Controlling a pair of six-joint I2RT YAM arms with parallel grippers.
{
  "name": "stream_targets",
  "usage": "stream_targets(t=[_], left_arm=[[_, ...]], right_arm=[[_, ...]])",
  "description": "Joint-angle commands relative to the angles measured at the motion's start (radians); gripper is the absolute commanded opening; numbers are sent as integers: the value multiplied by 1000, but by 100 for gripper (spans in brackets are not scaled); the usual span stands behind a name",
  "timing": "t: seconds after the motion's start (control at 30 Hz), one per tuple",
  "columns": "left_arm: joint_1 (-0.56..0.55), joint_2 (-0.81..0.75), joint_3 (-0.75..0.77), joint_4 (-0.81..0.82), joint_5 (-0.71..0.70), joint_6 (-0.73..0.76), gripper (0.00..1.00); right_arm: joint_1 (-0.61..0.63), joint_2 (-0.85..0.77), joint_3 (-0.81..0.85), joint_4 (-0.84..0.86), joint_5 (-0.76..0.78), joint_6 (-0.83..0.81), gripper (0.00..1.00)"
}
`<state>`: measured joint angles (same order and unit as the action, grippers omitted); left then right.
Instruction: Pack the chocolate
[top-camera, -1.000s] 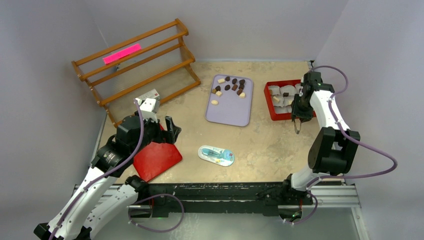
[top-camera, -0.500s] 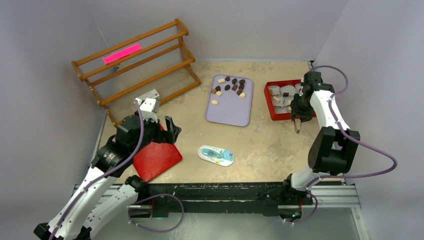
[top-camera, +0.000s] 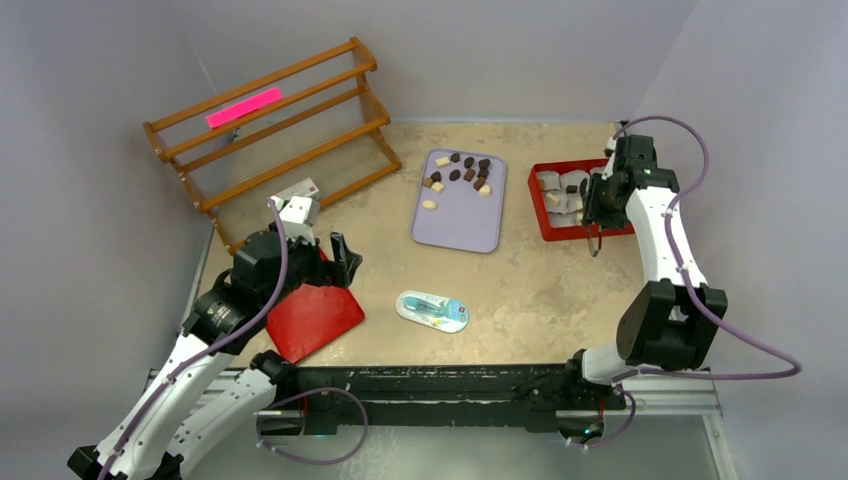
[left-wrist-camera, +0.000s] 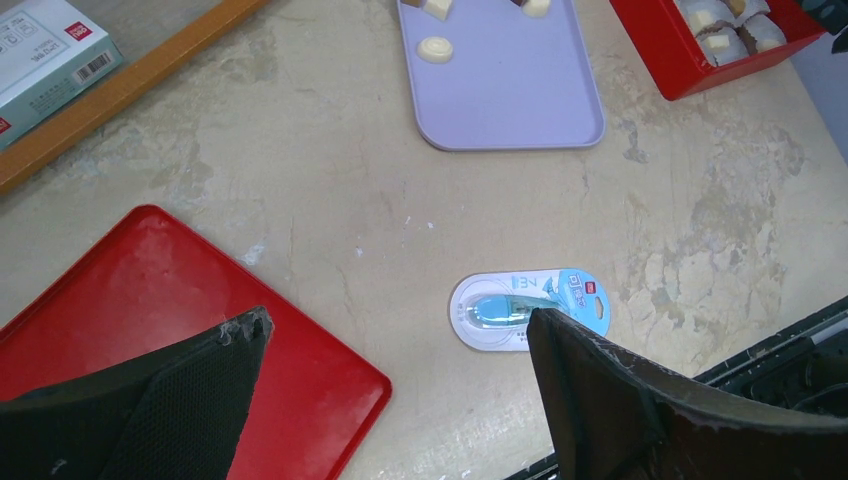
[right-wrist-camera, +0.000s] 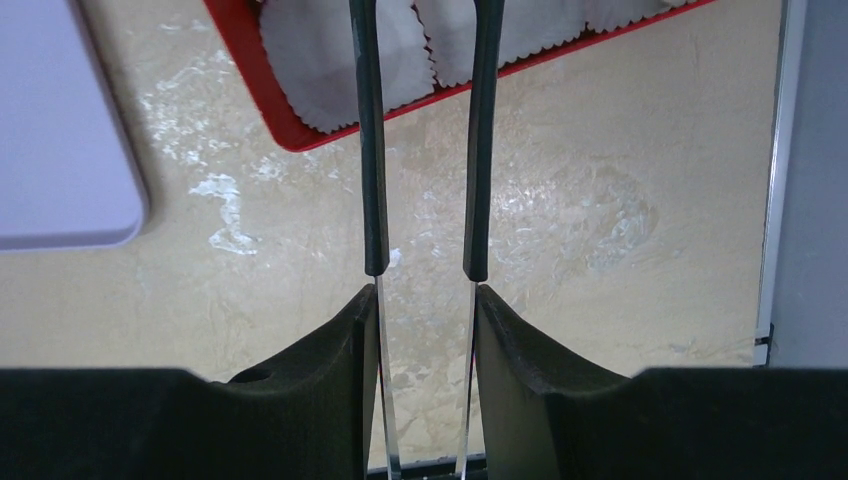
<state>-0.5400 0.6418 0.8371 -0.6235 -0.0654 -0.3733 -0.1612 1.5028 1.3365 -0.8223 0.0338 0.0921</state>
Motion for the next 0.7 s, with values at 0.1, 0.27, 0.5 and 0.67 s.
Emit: stream_targets(t=[0.1, 0.27, 0.5, 0.67], left_arm=[[-5, -7, 10, 18, -20, 8, 100], [-5, -10, 14, 18, -23, 8, 100], [-5, -19, 14, 16, -36, 7, 100], [-6, -19, 19, 10, -53, 7, 100]], right_arm=[[125, -102, 14, 104, -52, 8, 39], [270, -72, 13, 182, -21, 28, 40], [405, 87, 86, 196, 22, 38, 41], [500, 218, 142, 201, 30, 41, 41]])
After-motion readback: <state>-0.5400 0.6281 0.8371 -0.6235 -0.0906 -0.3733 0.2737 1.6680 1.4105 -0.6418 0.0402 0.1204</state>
